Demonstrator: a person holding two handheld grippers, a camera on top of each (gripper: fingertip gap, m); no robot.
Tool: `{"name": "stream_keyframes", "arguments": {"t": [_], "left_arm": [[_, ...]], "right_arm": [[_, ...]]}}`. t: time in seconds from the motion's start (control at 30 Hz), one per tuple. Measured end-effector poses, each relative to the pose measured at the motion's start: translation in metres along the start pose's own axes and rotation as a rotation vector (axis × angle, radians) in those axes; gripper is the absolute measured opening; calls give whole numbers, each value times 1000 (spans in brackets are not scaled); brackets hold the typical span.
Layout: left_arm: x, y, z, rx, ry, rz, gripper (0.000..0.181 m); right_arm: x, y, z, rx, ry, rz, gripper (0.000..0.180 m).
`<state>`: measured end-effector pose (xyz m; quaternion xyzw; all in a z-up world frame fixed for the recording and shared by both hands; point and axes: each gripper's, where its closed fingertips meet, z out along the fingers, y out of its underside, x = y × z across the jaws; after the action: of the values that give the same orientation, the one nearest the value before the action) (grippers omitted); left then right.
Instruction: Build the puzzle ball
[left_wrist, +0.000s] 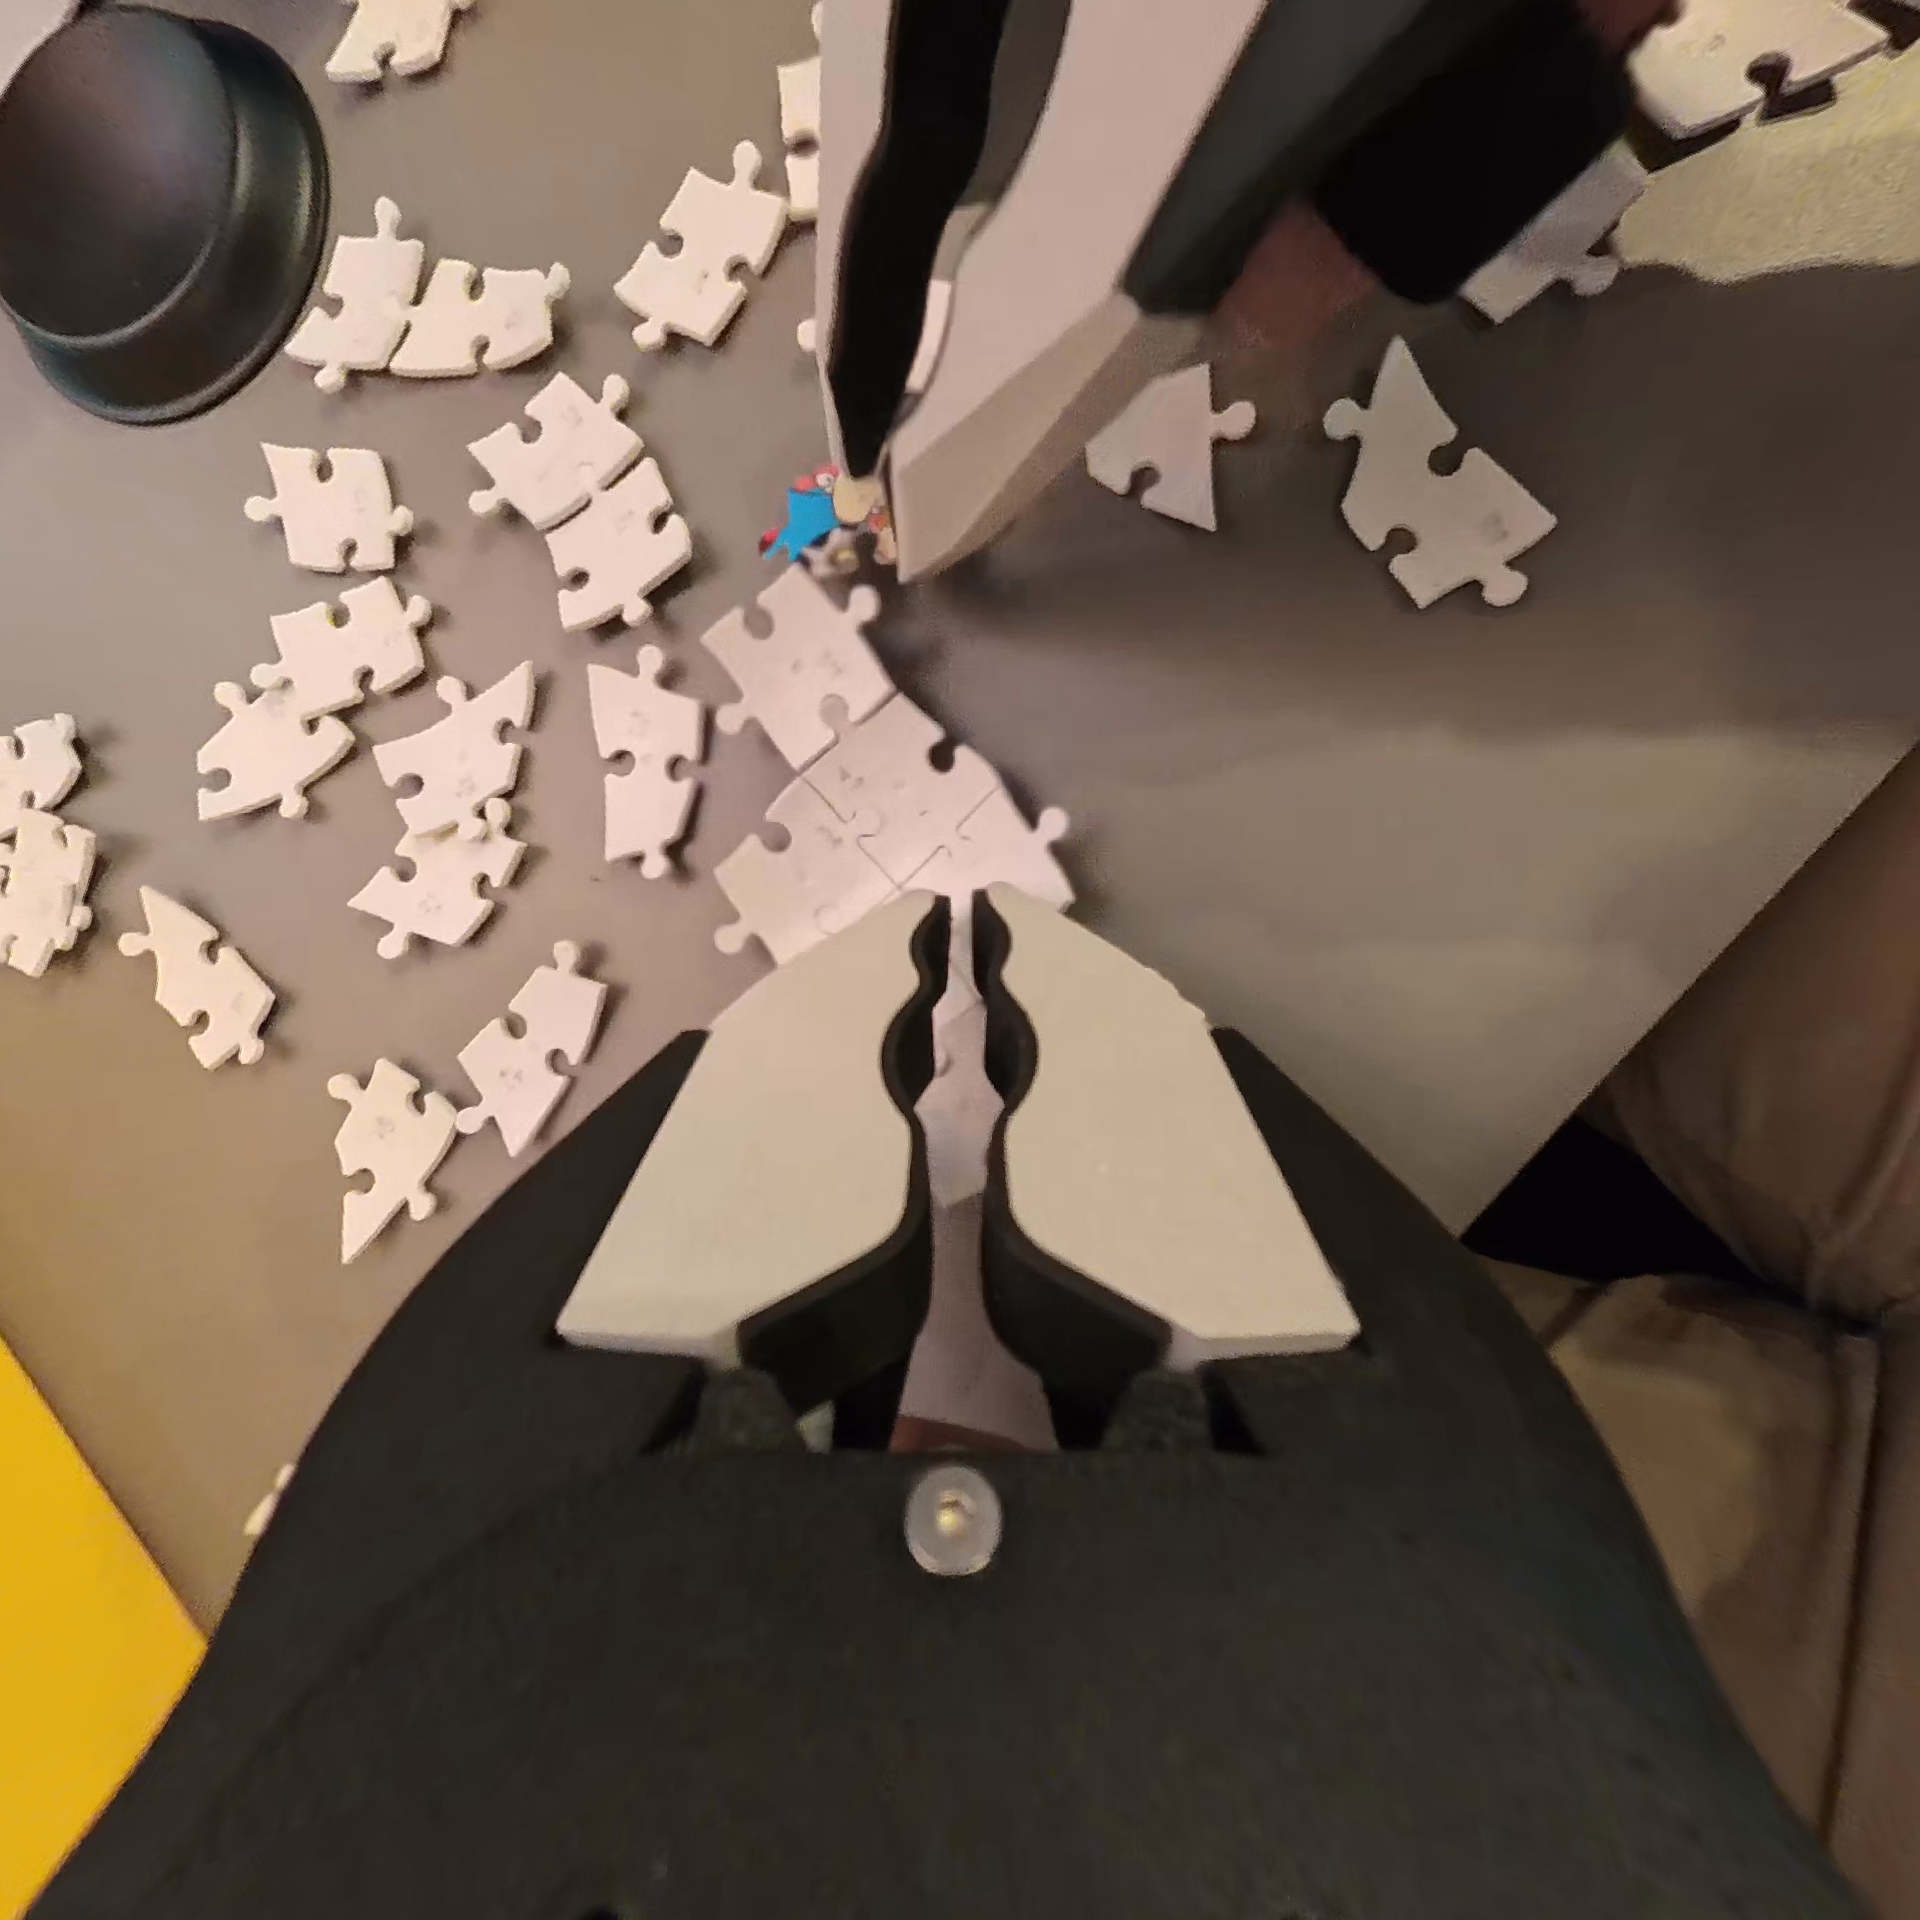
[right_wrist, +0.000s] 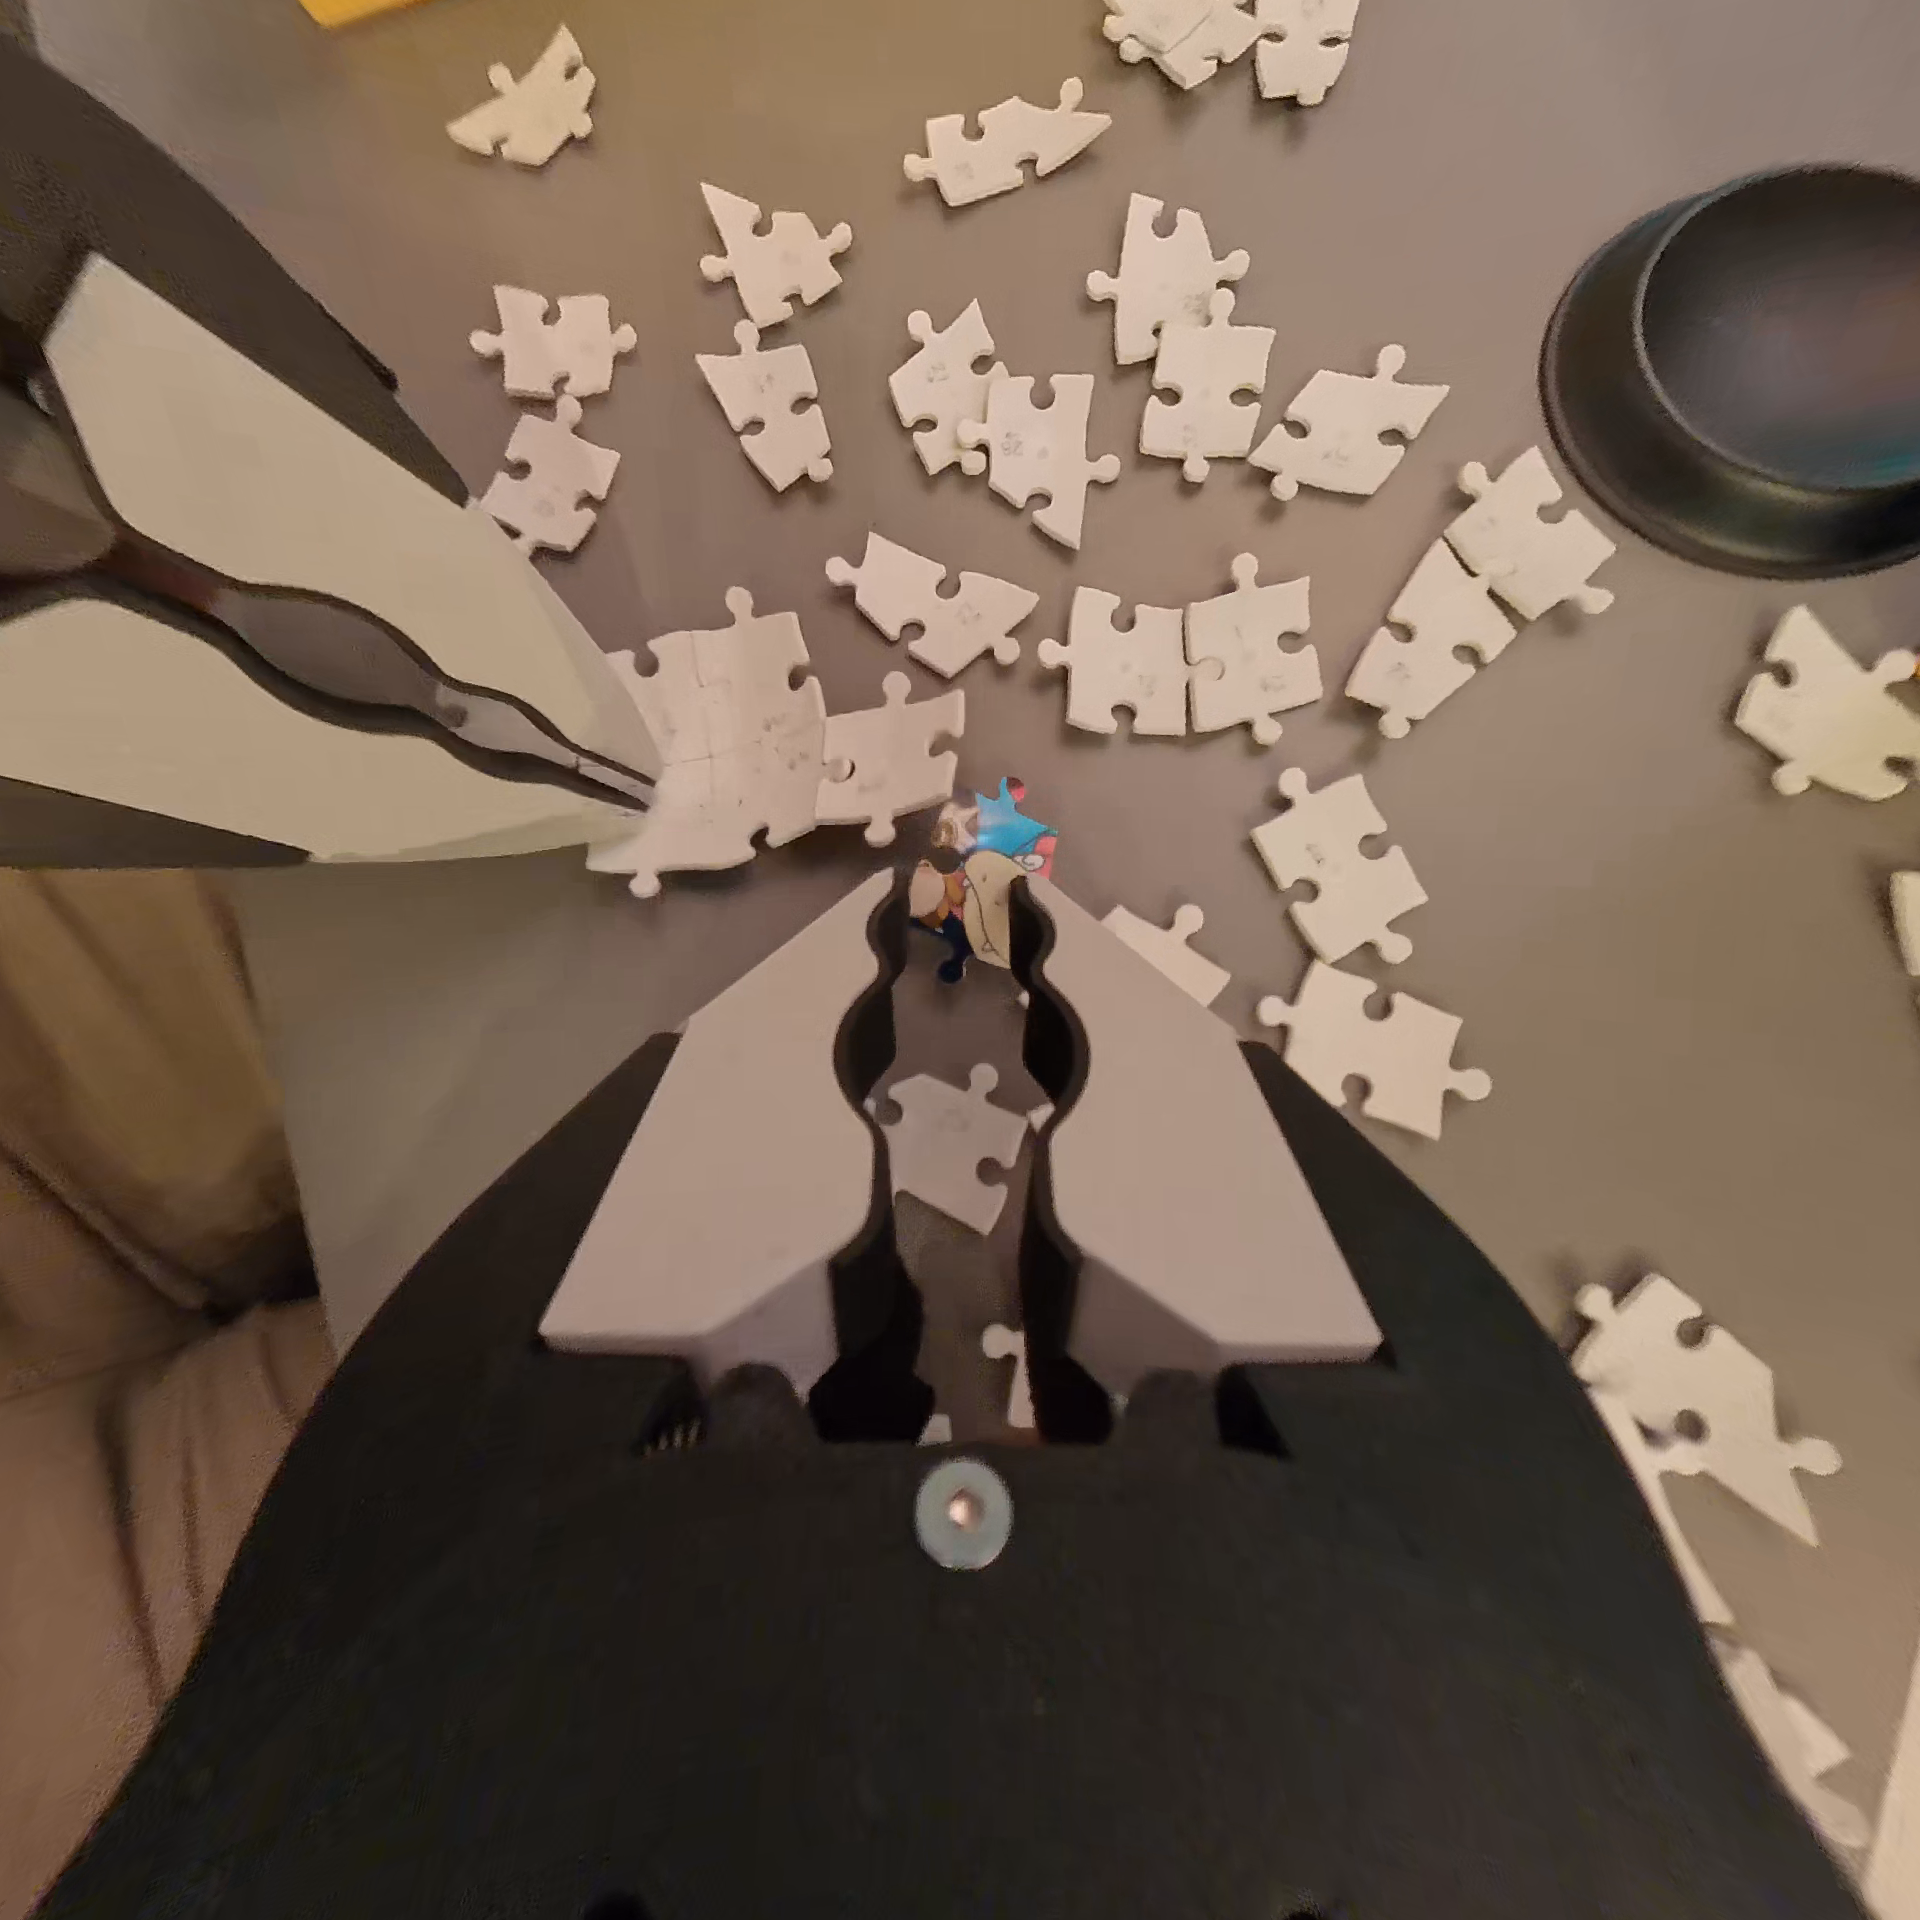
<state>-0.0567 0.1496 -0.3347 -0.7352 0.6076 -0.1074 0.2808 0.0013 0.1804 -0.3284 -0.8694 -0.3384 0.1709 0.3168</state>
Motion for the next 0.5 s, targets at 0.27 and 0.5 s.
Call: {"name": "stream_keyframes", "arguments": {"t": [0.27,0.5], "left_arm": [[1,1,2,4,12,-47,5],[4,1,4,-1,4,-82,5]], "right_arm": [[-17,8,-14,51,-208,249,17],[-50,24,-26,-4,-364,276,18]]}}
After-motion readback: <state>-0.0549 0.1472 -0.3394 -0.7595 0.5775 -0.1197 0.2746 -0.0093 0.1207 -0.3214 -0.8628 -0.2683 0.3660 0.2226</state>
